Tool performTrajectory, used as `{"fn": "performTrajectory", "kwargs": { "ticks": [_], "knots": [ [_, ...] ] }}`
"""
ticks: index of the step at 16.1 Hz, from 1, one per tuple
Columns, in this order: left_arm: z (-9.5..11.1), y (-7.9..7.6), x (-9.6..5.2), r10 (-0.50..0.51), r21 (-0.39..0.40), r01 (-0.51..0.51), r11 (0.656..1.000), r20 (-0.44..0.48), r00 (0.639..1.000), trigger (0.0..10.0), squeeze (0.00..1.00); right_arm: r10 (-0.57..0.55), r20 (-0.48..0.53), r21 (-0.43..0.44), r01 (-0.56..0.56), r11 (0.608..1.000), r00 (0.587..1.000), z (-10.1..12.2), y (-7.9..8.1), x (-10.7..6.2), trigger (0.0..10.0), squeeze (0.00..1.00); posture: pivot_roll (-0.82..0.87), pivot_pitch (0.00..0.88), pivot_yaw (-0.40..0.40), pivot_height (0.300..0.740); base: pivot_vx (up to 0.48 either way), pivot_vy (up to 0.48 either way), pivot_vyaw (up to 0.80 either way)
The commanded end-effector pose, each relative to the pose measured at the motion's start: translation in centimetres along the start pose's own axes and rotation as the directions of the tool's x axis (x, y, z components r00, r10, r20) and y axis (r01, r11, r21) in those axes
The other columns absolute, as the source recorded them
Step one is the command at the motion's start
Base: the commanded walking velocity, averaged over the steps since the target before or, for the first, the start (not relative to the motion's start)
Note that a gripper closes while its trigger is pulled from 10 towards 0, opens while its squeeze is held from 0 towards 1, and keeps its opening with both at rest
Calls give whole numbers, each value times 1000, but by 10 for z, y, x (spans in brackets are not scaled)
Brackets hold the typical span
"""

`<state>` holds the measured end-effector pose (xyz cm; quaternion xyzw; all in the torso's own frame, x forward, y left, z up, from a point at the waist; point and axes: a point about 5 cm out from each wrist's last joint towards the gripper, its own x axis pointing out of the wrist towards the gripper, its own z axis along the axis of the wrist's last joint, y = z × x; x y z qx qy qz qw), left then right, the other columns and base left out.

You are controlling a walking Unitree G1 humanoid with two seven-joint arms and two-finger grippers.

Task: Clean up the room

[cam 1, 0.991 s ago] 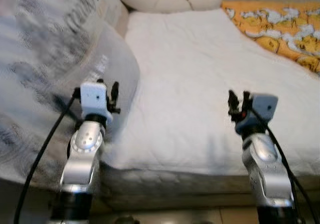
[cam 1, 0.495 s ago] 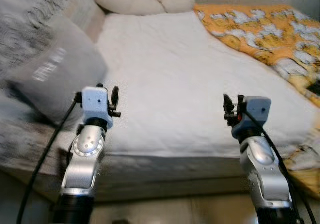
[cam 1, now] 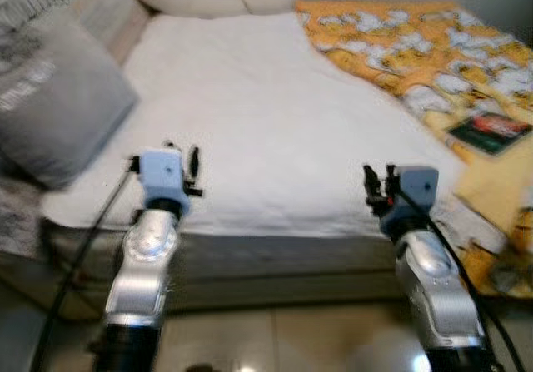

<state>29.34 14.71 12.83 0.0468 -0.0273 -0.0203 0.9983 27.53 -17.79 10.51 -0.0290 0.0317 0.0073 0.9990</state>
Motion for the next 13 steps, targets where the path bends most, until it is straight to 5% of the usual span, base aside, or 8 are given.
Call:
{"fn": "performTrajectory", "kwargs": {
  "ticks": [1, 7, 13],
  "knots": [
    [2, 6, 2, 28, 22, -28, 999, -5, 1000, 10000, 0, -2, 3, -6, 2, 1000, 1000, 3, 1, 1, 10000, 0, 27, 0, 23, 740, 0, 0, 0],
    [1, 6, 2, 49, -18, -49, 999, -1, 999, 10000, 0, -14, -10, 22, 14, 1000, 1000, 1, 1, 2, 10000, 0, 25, 0, 18, 740, 0, 0, 0],
    [2, 4, 2, -3, -4, 3, 1000, 8, 1000, 10000, 0, -55, -23, 32, 55, 998, 998, -1, -5, 2, 10000, 0, 24, 0, 21, 740, 0, 0, -800]
  ]
}}
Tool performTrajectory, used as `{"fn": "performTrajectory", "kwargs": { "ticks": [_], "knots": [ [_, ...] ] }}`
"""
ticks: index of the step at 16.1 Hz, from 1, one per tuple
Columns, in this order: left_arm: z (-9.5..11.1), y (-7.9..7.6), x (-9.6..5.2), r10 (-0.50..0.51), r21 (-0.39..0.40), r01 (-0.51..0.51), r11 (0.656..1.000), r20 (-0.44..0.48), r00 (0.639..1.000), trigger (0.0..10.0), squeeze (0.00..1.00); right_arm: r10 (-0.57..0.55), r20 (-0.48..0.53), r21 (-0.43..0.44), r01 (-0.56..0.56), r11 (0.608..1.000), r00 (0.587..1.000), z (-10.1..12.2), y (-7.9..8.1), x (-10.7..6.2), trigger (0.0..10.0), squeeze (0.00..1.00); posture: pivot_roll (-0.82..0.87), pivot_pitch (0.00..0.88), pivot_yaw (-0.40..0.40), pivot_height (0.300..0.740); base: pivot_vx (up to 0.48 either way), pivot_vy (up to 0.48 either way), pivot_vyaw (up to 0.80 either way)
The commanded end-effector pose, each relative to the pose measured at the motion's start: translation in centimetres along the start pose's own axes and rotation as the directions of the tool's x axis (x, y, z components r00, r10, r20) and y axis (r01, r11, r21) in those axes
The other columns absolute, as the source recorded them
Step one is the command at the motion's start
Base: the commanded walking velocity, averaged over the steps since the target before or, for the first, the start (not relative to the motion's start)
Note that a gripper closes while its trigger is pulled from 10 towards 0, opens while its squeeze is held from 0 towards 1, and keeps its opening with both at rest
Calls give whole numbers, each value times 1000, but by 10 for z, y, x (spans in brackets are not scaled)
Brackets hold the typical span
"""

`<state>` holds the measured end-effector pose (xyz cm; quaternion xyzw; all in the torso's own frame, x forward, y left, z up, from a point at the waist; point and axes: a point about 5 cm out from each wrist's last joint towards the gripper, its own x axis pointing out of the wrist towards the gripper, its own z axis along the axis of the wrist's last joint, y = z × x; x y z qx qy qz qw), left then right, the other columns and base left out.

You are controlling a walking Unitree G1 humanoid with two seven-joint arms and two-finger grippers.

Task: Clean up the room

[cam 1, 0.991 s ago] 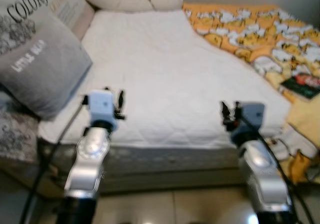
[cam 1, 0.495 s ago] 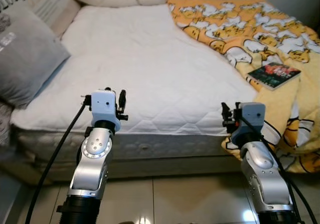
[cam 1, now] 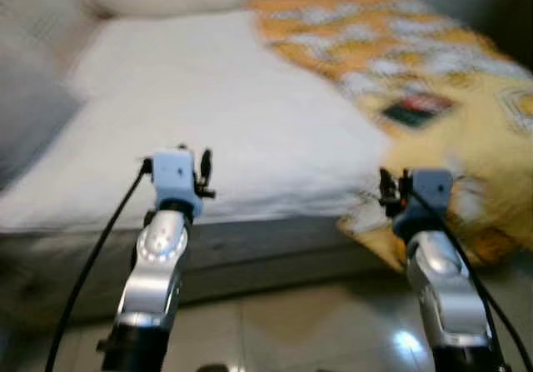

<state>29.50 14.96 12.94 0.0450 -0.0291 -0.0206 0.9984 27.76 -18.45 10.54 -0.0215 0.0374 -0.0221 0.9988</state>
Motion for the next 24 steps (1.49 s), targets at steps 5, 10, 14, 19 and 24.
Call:
{"fn": "performTrajectory", "kwargs": {
  "ticks": [5, 10, 14, 19, 24],
  "knots": [
    [1, 0, 0, -15, -2, 15, 1000, 2, 1000, 10000, 0, -8, -10, 19, 8, 1000, 1000, -1, 0, -1, 10000, 0, 23, 0, 22, 740, 303, 0, -800],
    [1, 0, 2, -18, 5, 18, 1000, 4, 1000, 10000, 0, 0, -3, 14, 0, 1000, 1000, 0, 0, 1, 10000, 0, 23, 0, 18, 740, 367, 0, -265],
    [1, 1, 2, -17, 3, 17, 1000, 4, 1000, 10000, 0, 7, 1, 15, -7, 1000, 1000, 1, 1, 1, 10000, 0, 22, 0, 17, 740, 454, 0, 0],
    [0, 2, 2, -11, 6, 11, 1000, 5, 1000, 10000, 0, 49, 24, -5, -48, 999, 999, 5, 6, 2, 10000, 0, 22, 0, 18, 740, 456, 0, 0],
    [-1, 1, 1, -25, 12, 25, 1000, 3, 1000, 10000, 0, 92, 19, -35, -91, 995, 996, 4, 10, 2, 10000, 0, 22, 0, 18, 740, 452, 0, 0]
  ]
}}
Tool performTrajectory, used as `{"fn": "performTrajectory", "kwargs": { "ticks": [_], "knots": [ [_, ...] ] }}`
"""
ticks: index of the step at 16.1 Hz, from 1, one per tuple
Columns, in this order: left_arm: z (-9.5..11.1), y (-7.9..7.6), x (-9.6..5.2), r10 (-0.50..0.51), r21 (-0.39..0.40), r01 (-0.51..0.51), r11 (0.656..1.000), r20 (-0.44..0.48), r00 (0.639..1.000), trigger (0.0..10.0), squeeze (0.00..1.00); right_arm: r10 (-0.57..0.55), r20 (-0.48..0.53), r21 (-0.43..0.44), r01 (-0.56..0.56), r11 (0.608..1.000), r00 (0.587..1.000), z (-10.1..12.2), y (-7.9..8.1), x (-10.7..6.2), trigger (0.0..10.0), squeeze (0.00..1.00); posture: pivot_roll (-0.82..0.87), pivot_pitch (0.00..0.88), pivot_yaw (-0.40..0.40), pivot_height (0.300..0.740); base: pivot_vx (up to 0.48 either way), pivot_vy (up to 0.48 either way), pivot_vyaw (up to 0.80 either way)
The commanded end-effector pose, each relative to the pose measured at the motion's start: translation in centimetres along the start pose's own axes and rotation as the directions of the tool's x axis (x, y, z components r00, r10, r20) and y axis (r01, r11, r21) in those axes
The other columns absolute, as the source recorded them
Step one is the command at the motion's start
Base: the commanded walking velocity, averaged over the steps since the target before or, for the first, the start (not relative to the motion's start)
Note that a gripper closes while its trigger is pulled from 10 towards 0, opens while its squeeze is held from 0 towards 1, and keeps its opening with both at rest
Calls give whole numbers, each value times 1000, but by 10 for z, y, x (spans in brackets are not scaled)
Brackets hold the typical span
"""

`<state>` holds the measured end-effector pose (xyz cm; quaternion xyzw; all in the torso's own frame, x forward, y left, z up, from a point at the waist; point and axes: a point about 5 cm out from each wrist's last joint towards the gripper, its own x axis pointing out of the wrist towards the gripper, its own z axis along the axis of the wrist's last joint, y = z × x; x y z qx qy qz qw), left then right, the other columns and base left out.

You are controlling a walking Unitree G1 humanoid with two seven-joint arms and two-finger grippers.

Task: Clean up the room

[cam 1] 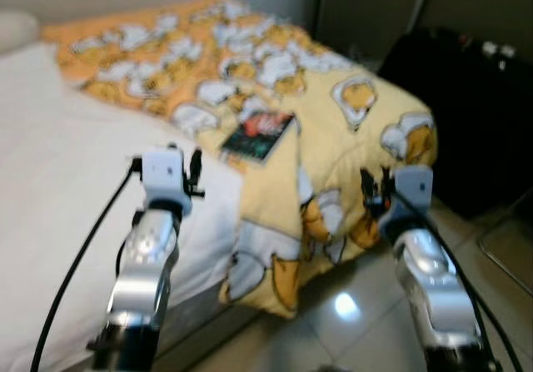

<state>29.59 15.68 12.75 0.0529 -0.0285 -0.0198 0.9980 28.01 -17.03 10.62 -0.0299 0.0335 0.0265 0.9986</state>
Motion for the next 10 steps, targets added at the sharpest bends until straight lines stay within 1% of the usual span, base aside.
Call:
{"fn": "performTrajectory", "kwargs": {
  "ticks": [1, 2, 5, 9, 10],
  "knots": [
    [1, -6, 1, -26, -3, 26, 1000, 5, 1000, 10000, 0, -2, 8, -19, 2, 1000, 1000, 2, -4, 0, 10000, 0, 22, 0, 18, 740, 454, 0, 800],
    [1, -7, 1, -28, -2, 28, 1000, 5, 1000, 10000, 0, -6, 3, -22, 6, 1000, 1000, 1, -4, 0, 10000, 0, 23, 0, 18, 740, 454, 0, 800],
    [1, -7, 1, -35, 3, 35, 999, 6, 999, 10000, 0, -26, -5, 0, 26, 1000, 1000, -2, -5, -1, 10000, 0, 23, 0, 21, 740, 454, 0, 0],
    [1, -8, 0, -41, 9, 41, 999, 4, 999, 10000, 0, -11, -12, -14, 11, 1000, 1000, -3, -4, -1, 10000, 0, 24, 0, 21, 740, 448, 0, 0],
    [1, -8, 0, -42, 11, 42, 999, 3, 999, 10000, 0, 17, -16, -43, -18, 999, 1000, -3, 0, -1, 10000, 0, 25, 0, 21, 740, 439, 0, 800]
  ]
}}
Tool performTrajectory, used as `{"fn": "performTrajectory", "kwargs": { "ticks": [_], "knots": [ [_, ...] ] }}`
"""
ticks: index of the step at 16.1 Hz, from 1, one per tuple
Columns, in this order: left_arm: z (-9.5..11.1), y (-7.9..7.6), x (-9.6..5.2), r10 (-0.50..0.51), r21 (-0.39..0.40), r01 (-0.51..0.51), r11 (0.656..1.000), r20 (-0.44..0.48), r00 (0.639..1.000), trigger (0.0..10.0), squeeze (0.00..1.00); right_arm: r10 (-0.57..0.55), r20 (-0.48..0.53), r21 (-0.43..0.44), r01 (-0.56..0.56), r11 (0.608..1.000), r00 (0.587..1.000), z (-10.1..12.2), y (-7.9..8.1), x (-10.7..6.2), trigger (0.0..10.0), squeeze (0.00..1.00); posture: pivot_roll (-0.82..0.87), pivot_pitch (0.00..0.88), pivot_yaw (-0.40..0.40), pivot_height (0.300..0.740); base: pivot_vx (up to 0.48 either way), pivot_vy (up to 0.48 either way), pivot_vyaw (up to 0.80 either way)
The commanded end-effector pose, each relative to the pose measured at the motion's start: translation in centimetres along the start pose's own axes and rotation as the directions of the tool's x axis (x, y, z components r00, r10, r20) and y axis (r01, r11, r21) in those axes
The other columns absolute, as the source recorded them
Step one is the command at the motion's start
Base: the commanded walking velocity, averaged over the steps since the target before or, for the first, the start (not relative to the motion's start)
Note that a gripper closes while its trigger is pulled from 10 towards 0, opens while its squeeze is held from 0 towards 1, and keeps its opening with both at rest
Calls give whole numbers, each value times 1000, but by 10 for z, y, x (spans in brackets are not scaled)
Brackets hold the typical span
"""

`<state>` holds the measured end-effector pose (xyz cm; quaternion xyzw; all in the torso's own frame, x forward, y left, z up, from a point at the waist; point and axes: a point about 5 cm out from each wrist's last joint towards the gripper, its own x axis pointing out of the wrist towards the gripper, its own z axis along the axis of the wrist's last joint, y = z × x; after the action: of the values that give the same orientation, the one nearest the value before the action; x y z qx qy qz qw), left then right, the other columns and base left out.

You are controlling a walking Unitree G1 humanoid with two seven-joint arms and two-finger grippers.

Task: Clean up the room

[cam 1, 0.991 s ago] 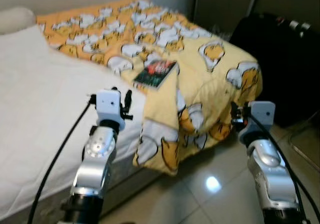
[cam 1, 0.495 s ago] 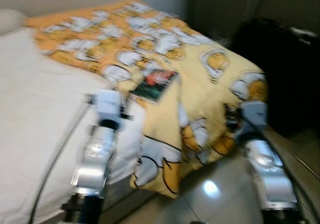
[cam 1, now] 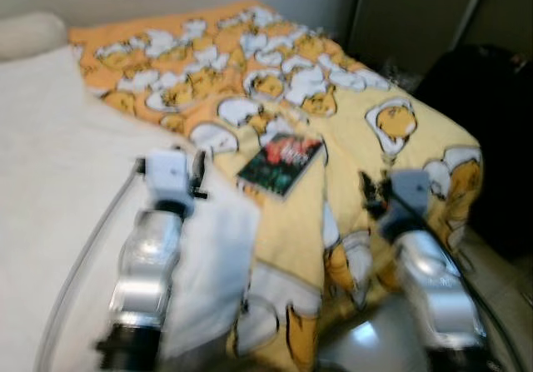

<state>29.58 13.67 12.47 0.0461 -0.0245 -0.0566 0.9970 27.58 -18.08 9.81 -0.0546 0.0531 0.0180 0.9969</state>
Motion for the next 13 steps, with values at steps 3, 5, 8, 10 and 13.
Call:
{"fn": "performTrajectory", "kwargs": {
  "ticks": [3, 5, 8, 10, 13],
  "knots": [
    [2, 12, -2, 27, 15, -27, 1000, 12, 1000, 10000, 0, 34, 19, 50, -34, 998, 999, 5, 12, 3, 10000, 0, 30, 0, 17, 740, 252, 0, 696],
    [0, 10, -4, 2, 33, -2, 999, -2, 1000, 10000, 0, 42, 14, 46, -43, 998, 999, 4, 11, 3, 10000, 0, 33, 0, 15, 740, 0, 0, 0],
    [-3, 7, -7, -28, 43, 29, 999, -20, 999, 10000, 0, 52, 7, 50, -52, 997, 999, 3, 12, 2, 10000, 0, 35, 0, 20, 740, 0, 0, 0],
    [-4, 5, -7, -34, 46, 35, 998, -21, 999, 10000, 0, 51, 5, 55, -51, 997, 999, 2, 13, 1, 10000, 0, 35, 0, 22, 740, 0, 0, 0],
    [-4, 7, -6, -22, 51, 24, 998, -29, 999, 10000, 0, 44, 13, 38, -44, 998, 999, 3, 11, 1, 10000, 0, 33, 0, 29, 740, 0, 0, 0]
  ]
}}
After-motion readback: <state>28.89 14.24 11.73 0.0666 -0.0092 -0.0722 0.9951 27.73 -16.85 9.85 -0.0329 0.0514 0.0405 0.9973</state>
